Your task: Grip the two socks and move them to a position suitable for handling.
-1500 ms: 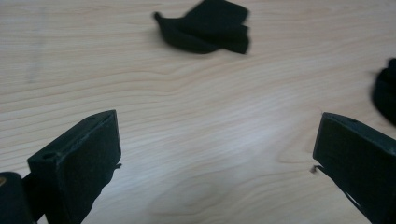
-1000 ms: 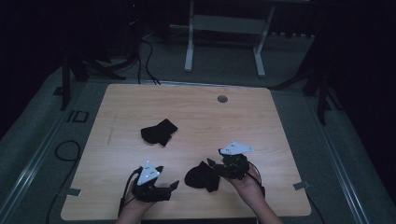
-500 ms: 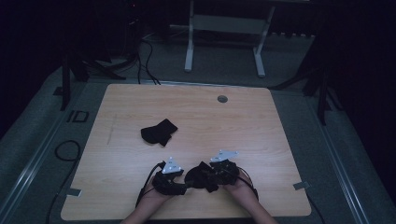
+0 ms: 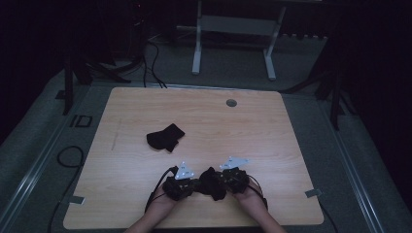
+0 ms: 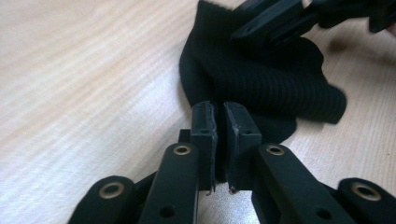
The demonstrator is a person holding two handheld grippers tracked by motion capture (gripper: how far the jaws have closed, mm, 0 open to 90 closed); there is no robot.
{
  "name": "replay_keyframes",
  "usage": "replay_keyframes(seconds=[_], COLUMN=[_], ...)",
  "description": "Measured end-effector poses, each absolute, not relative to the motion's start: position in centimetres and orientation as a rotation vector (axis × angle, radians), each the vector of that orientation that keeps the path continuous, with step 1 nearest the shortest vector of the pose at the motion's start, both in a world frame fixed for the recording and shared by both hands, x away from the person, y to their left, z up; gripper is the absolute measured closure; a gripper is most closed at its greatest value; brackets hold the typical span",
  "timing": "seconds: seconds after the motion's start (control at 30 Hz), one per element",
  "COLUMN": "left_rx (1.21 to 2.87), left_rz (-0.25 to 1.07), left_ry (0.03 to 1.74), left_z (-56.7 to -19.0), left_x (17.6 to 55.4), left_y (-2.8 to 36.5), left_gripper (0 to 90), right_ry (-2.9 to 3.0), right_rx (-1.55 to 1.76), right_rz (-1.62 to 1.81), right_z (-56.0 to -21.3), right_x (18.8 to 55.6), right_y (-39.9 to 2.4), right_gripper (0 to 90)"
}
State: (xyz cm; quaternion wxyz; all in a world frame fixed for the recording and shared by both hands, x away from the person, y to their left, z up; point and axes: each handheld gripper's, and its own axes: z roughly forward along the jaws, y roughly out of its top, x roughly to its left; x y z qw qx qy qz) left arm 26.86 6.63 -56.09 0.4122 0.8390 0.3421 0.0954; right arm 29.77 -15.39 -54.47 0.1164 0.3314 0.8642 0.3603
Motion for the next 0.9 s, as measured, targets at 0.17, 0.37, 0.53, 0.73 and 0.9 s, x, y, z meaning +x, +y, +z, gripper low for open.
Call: replay_keyframes(seconds=[0.17, 0.37, 0.53, 0.73, 0.9], left_rx=[2.071, 2.051, 2.039, 2.063, 2.082], left_rz=[0.31, 0.385, 0.374, 0.33, 0.271], left_ry=[0.856, 0.851, 0.875, 0.841, 0.789], left_z=[-54.0, -51.3, -50.1, -50.3, -52.8], left_x=[26.7, 26.3, 25.9, 25.4, 25.4], left_y=[7.8, 10.0, 12.2, 13.5, 13.1], left_gripper=[84.3, 84.9, 84.8, 84.5, 84.2], right_ry=[2.45, 2.323, 2.248, 2.216, 2.258], right_rx=[0.977, 0.978, 1.03, 1.126, 1.201], right_rz=[1.174, 1.269, 1.283, 1.278, 1.219], right_z=[-51.3, -47.6, -45.9, -46.5, -49.5], right_x=[29.3, 28.4, 27.9, 26.8, 26.1], right_y=[-16.8, -19.1, -21.7, -24.2, -24.8], right_gripper=[81.1, 82.6, 82.6, 82.5, 82.4])
